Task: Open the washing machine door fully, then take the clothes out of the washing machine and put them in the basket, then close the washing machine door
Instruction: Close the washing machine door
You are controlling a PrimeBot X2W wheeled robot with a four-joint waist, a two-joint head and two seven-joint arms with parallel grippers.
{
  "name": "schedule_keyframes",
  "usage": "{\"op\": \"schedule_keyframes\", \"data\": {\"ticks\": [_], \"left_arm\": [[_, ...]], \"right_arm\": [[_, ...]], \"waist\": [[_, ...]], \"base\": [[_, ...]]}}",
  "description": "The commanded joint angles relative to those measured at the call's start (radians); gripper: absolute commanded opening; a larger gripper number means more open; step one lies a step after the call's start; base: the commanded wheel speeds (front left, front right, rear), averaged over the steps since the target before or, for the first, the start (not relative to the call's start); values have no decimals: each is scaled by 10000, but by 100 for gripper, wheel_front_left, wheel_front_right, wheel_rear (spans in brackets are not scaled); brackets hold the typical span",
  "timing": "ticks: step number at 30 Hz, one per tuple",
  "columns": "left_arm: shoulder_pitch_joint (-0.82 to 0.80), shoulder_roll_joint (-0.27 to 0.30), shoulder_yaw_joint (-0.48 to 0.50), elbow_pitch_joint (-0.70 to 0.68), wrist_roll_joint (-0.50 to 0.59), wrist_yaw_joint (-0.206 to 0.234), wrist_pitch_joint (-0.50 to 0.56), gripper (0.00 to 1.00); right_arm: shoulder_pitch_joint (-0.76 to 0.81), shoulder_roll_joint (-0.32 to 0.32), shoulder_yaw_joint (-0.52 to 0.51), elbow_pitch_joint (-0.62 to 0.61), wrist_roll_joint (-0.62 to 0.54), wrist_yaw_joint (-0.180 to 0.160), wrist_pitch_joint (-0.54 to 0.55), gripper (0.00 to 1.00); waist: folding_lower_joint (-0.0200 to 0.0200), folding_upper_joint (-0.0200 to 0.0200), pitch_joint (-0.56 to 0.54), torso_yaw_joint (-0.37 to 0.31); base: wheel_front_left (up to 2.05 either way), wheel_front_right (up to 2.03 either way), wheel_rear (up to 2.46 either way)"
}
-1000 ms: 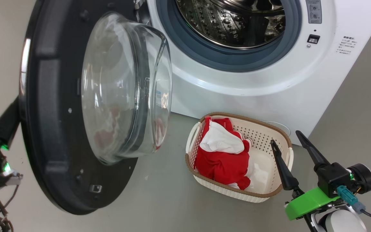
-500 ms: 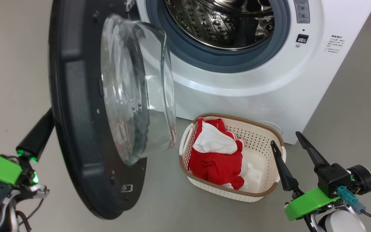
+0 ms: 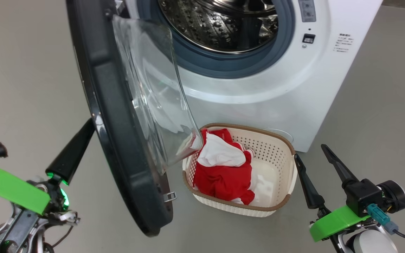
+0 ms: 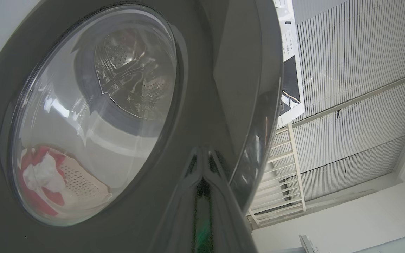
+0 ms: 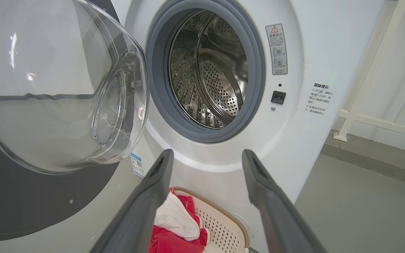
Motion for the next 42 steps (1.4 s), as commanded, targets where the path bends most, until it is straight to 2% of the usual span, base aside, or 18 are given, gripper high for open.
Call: {"op": "schedule_keyframes", "data": {"ticks": [1, 16, 26, 30, 32, 33, 35, 36, 37, 42], "left_arm": [[-15, 162, 98, -420, -159, -37, -77, 0], [199, 161, -172, -564, -363, -188, -658, 0], [237, 168, -132, -639, -318, -287, -875, 0], [249, 365, -75, -805, 26, -725, -1086, 0], [261, 638, -56, -859, 660, -1149, -1424, 0], [286, 696, -42, -816, 910, -1261, -1595, 9], [319, 958, -44, -769, 1609, -1597, -1962, 48], [346, 1058, -32, -714, 1954, -1736, -2178, 96], [372, 1156, -20, -653, 2321, -1863, -2413, 100], [487, 1751, -140, -300, 4601, -2410, -3976, 100]], "right_arm": [[-413, 11, 239, -205, 65, 35, -111, 100], [-529, 12, 213, -192, 96, 35, -130, 100], [-547, 12, 175, -204, 76, 35, -135, 100], [-556, 12, 181, -220, 106, 35, -136, 100], [-557, 12, 184, -243, 123, 35, -136, 100], [-561, 12, 183, -249, 128, 35, -136, 100], [-572, 12, 175, -263, 137, 35, -136, 100], [-577, 12, 167, -268, 140, 35, -136, 100], [-582, 12, 161, -273, 147, 35, -136, 100], [-642, 12, 203, -297, 215, 35, -137, 100]], "waist": [[0, 0, 40, -181], [0, 0, 207, -825], [0, 0, 258, -984], [0, 0, 275, -1007], [0, 0, 296, -1027], [0, 0, 302, -1038], [0, 0, 320, -1065], [0, 0, 327, -1076], [0, 0, 337, -1090], [0, 0, 412, -1203]], "base": [[0, 0, 0], [0, 0, 0], [0, 0, 0], [0, 0, 0], [0, 0, 0], [0, 0, 0], [0, 0, 0], [0, 0, 0], [0, 0, 0], [0, 0, 0]]}}
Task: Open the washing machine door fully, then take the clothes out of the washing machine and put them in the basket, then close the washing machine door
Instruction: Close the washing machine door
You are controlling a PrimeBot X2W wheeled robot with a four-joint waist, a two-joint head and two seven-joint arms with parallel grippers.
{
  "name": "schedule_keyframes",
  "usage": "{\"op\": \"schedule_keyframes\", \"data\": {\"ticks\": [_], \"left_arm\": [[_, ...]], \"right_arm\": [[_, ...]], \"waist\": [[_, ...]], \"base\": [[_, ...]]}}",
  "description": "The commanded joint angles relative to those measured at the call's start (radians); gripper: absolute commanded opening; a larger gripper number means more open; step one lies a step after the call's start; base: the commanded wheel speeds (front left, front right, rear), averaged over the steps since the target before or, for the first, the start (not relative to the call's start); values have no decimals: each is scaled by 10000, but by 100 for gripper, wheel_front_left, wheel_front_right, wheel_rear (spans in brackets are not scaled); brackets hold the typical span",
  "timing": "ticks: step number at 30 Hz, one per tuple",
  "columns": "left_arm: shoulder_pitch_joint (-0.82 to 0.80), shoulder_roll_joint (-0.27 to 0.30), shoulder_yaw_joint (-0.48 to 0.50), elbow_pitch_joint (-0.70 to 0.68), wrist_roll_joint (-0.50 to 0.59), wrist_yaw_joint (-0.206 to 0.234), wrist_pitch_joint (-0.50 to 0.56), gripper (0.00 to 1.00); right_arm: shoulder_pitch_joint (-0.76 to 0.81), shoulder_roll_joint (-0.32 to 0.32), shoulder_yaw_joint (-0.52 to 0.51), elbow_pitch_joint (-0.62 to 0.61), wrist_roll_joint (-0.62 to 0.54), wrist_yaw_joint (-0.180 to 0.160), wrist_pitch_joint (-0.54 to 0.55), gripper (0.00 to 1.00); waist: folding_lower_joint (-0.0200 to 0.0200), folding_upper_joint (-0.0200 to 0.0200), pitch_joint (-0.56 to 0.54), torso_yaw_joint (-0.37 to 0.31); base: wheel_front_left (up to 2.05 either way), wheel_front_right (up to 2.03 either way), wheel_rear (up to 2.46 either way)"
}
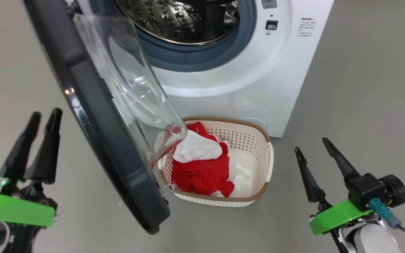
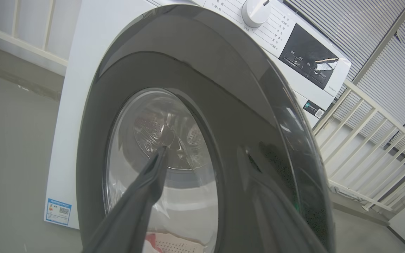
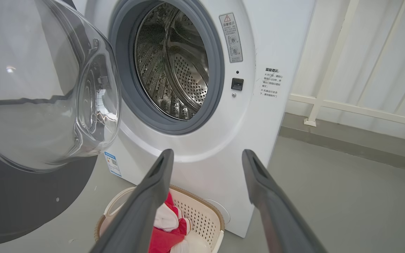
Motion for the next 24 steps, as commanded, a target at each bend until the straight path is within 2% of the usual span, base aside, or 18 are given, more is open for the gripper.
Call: {"op": "schedule_keyframes", "data": {"ticks": [1, 3, 4, 9, 13, 24], "left_arm": [[39, 516, 235, -10, 977, -250, -809, 100], [119, 788, 20, 226, 1889, -373, -1550, 100], [119, 788, 20, 226, 1889, -373, -1550, 100], [368, 1465, -641, 787, 3706, -516, -3539, 100], [649, 1839, -1041, 1509, 4632, -540, -4746, 100], [1120, 2073, -1473, 2527, 5352, -543, -5332, 100]], "right_arm": [[-440, 9, 253, -279, 128, 35, -117, 100], [-465, 9, 263, -281, 154, 35, -118, 100], [-465, 9, 263, -281, 154, 35, -118, 100], [-467, 9, 247, -325, 155, 35, -118, 100], [-465, 9, 253, -319, 173, 35, -118, 100], [-365, 9, 241, -330, 256, 35, -118, 100]], "waist": [[0, 0, 59, -72], [0, 0, 83, -128], [0, 0, 83, -128], [0, 0, 101, -288], [0, 0, 67, -411], [0, 0, -48, -568]], "base": [[0, 0, 0], [0, 0, 0], [0, 0, 0], [0, 0, 0], [0, 0, 0], [0, 0, 0]]}}
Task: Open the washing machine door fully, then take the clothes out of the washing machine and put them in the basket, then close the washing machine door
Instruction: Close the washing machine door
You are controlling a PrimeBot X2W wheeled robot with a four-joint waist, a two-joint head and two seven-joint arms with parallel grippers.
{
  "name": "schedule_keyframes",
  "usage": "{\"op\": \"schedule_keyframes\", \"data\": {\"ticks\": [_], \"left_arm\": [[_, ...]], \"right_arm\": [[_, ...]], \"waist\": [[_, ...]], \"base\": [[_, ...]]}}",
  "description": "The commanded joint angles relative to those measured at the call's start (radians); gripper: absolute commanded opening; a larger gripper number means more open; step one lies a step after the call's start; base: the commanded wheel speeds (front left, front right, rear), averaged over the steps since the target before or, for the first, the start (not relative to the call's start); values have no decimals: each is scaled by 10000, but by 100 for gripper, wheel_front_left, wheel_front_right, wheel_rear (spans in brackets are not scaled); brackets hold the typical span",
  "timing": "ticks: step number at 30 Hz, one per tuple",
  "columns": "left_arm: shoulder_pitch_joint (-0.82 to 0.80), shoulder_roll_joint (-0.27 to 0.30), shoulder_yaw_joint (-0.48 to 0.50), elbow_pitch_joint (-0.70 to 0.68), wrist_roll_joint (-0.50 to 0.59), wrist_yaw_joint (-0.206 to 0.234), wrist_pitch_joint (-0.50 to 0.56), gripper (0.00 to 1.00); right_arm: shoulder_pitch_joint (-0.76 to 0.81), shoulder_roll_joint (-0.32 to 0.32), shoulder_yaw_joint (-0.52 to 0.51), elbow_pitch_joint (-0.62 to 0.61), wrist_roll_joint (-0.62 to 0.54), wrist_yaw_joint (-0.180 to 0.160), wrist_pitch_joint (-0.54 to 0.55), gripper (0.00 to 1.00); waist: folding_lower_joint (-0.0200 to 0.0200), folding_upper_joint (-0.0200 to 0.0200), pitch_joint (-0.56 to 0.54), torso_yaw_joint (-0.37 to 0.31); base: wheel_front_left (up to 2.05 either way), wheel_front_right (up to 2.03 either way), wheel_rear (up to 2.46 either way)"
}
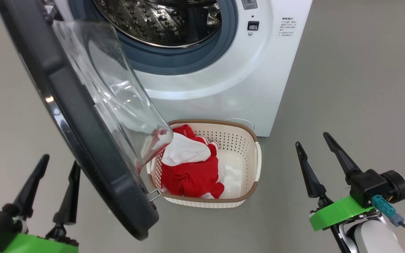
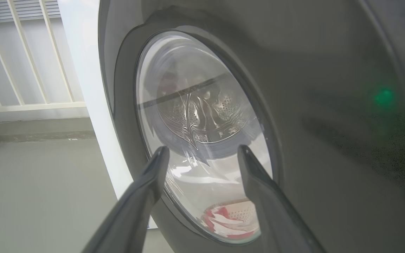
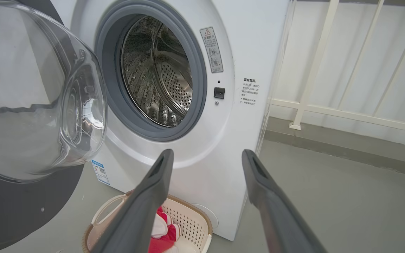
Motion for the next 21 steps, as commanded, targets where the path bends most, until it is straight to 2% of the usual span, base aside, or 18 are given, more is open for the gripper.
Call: {"op": "schedule_keyframes", "data": {"ticks": [1, 16, 21], "left_arm": [[-58, 363, 419, -146, 185, -40, -105, 100], [512, -327, 554, -41, 741, -42, -128, 100], [498, -400, 524, -10, 842, -52, -128, 100]], "right_arm": [[-167, 9, 237, -260, 104, 35, -62, 100], [-41, 9, 262, -254, 161, 35, -62, 100], [-6, 9, 235, -272, 116, 35, -62, 100]], "waist": [[0, -1, -23, -19], [0, -1, -130, -66], [0, -1, -107, -21]], "base": [[0, 0, 0], [0, 0, 0], [0, 0, 0]]}}
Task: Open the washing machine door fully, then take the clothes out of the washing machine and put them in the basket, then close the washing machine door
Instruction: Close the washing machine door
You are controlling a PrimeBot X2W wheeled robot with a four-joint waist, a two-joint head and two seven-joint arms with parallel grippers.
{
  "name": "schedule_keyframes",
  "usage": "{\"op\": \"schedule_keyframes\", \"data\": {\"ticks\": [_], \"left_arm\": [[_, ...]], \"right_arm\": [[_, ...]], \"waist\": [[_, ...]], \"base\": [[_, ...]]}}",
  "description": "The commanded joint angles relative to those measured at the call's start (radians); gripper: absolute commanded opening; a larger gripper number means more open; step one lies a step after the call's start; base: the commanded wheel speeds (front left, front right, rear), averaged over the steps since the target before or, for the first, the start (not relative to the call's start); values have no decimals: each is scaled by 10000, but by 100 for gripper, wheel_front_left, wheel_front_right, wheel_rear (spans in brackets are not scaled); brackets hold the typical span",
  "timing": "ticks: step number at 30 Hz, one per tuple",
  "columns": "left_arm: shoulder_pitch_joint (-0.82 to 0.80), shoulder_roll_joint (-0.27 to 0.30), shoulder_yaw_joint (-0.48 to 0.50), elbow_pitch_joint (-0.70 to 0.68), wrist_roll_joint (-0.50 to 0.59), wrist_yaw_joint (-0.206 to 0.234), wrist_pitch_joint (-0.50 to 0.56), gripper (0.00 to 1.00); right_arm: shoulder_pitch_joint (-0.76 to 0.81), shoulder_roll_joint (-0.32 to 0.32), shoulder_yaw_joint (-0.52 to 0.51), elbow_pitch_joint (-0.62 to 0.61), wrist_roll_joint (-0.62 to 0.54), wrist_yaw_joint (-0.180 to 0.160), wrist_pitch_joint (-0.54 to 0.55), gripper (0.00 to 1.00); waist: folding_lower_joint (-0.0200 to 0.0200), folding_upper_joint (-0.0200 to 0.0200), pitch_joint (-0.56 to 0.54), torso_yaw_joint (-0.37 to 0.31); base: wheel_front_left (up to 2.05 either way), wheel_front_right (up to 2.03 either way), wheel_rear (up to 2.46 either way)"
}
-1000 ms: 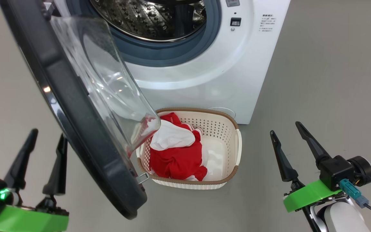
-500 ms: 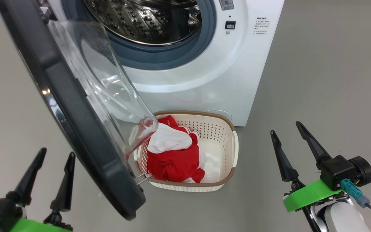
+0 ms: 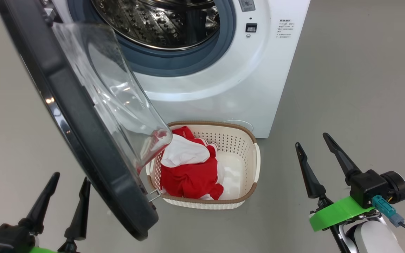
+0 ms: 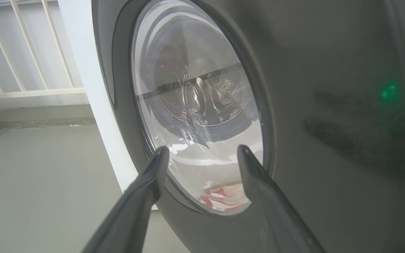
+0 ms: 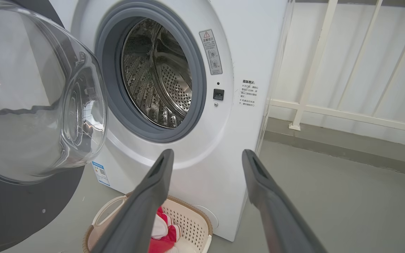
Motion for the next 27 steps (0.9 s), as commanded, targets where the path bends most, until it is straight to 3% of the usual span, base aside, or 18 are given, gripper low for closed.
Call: {"op": "schedule_keyframes", "data": {"ticks": [1, 9, 10, 11, 12, 21, 24, 27], "left_arm": [[-188, 176, 421, -197, 65, -55, -121, 100], [-243, 138, 390, -157, 103, -62, -121, 100], [-251, 150, 352, -142, 97, -62, -121, 62], [-271, 125, 340, -138, 19, -63, -121, 35], [-297, 134, 321, -147, -22, -63, -121, 0], [-553, 327, 210, -611, -791, -65, 64, 0], [-661, 158, 419, -811, -1538, -66, 326, 0], [-815, -219, 812, -1052, -2948, -66, 682, 0]], "right_arm": [[-27, 9, 213, -272, 22, 35, -63, 100], [-64, 9, 244, -291, 43, 35, -63, 100], [-65, 9, 239, -293, 47, 35, -63, 100], [-67, 9, 233, -294, 49, 35, -63, 100], [-69, 9, 228, -294, 50, 35, -63, 100], [-116, 9, 197, -291, 89, 35, -63, 100], [-125, 9, 177, -268, 203, 35, -63, 100], [-147, 9, 169, -237, 298, 35, -63, 100]], "waist": [[0, 0, 7, 14], [0, 0, 64, 32], [0, 0, 81, 35], [0, 0, 96, 39], [0, 0, 110, 43], [0, 0, 155, 68], [0, 0, 159, 76], [0, 0, 175, 73]], "base": [[0, 0, 0], [0, 0, 0], [0, 0, 0], [0, 0, 0], [0, 0, 0], [0, 0, 0], [0, 0, 0], [0, 0, 0]]}}
